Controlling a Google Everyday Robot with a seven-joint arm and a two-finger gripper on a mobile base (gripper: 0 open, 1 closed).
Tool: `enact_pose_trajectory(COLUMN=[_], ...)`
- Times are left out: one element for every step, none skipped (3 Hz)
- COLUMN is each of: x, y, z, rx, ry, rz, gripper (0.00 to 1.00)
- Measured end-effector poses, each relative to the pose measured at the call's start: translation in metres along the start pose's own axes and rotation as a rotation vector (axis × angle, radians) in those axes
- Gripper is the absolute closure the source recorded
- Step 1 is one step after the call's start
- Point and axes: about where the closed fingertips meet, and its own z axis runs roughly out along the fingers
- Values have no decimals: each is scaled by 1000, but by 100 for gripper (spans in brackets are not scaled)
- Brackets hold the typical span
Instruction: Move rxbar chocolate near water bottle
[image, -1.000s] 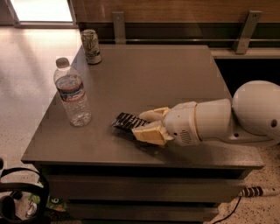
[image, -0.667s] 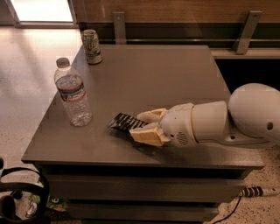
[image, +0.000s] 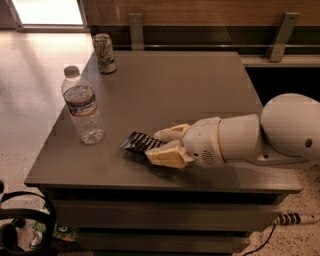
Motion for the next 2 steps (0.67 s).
enact_pose_trajectory(x=[-2, -3], y=[2, 3], z=[1, 1], rx=[-1, -2], ry=[2, 4], rz=[-4, -10], gripper=[20, 0])
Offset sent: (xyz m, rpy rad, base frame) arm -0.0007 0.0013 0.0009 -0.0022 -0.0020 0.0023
